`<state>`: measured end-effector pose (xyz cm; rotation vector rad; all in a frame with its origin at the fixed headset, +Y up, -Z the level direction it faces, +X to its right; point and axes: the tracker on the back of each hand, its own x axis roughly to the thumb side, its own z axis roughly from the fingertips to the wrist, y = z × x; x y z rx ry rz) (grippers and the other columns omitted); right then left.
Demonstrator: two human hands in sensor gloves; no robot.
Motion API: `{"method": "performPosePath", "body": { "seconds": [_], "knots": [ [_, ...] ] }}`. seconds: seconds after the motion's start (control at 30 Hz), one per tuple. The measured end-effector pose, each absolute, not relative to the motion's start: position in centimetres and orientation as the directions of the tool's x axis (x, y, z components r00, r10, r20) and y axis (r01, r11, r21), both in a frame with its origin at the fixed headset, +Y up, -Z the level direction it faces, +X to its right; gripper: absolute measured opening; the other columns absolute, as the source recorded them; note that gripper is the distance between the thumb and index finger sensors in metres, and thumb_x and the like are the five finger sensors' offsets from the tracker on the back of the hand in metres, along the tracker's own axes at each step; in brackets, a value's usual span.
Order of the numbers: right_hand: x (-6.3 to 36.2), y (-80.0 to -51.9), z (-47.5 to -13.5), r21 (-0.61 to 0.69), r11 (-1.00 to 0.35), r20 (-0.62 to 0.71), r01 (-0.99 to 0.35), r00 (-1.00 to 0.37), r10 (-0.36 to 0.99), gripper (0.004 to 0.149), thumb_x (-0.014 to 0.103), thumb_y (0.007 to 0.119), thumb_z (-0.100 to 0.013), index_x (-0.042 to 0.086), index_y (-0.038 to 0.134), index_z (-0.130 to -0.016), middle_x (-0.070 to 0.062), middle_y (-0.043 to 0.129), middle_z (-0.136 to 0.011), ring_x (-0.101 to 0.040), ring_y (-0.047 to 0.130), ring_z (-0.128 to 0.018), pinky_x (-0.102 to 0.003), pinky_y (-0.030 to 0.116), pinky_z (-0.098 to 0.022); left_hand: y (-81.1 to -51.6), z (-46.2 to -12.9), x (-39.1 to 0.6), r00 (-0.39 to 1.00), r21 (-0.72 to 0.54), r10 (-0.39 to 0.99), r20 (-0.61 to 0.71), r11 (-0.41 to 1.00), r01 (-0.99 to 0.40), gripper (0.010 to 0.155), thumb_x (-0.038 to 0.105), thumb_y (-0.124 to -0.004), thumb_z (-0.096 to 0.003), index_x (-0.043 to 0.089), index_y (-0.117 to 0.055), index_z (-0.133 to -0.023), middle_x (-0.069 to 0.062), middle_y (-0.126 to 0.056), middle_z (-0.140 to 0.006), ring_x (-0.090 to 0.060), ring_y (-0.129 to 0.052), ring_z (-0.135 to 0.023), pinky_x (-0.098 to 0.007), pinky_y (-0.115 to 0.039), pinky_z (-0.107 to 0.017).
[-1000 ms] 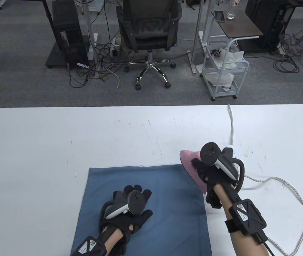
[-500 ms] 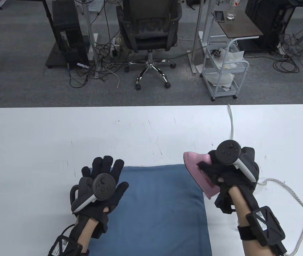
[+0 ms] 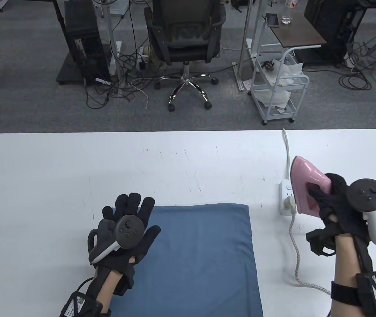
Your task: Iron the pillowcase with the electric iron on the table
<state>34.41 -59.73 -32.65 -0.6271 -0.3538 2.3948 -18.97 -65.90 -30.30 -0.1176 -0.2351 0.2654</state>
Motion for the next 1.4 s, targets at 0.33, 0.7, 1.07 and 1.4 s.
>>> {"method": "performPosePath", "body": {
  "seconds": [0.33,0.7,1.07,1.4],
  "knots": [
    [39.2,-67.4,-32.5,-0.566,-0.656,-0.504,-0.5,-0.42,0.755,0.055,0.035,0.093,-0.038,0.019,0.066,-0.083,0.001,0.083,-0.089,-0.035,0.088,-0.076,-0.038,0.097,-0.045,-66.2,-30.7,-19.4,0.943,-0.16,0.274,0.191,0.956,-0.246,0.076,0.063,-0.047,-0.05,0.04,0.0,-0.106,-0.004,0.008,-0.115,-0.038,0.007,-0.107,-0.071,-0.005,-0.071],
    [40.6,-72.9,-32.5,-0.599,-0.589,-0.514,-0.544,-0.303,0.803,0.054,0.033,0.093,-0.04,0.018,0.064,-0.084,0.0,0.079,-0.092,-0.036,0.084,-0.079,-0.04,0.094,-0.051,-66.3,-30.7,-19.5,0.943,-0.169,0.274,0.188,0.955,-0.243,0.076,0.063,-0.047,-0.05,0.04,0.0,-0.106,-0.004,0.008,-0.115,-0.038,0.007,-0.107,-0.071,-0.006,-0.072],
    [40.1,-74.2,-32.6,-0.548,-0.645,-0.519,-0.534,-0.388,0.762,0.055,0.034,0.091,-0.041,0.019,0.062,-0.085,0.0,0.077,-0.094,-0.036,0.081,-0.081,-0.042,0.089,-0.056,-66.4,-30.7,-19.3,0.946,-0.181,0.266,0.187,0.956,-0.233,0.076,0.063,-0.047,-0.05,0.04,0.0,-0.105,-0.004,0.008,-0.115,-0.038,0.007,-0.107,-0.071,-0.006,-0.072],
    [37.7,-69.1,-32.5,-0.491,-0.802,-0.456,-0.34,-0.685,0.569,0.083,0.043,0.076,-0.049,0.002,0.032,-0.107,-0.026,0.044,-0.111,-0.056,0.05,-0.092,-0.07,0.053,-0.066,-66.4,-30.7,-19.0,0.943,-0.182,0.266,0.199,0.956,-0.231,0.076,0.063,-0.047,-0.05,0.04,0.0,-0.106,-0.004,0.007,-0.115,-0.038,0.007,-0.107,-0.071,-0.006,-0.072]
  ]
}}
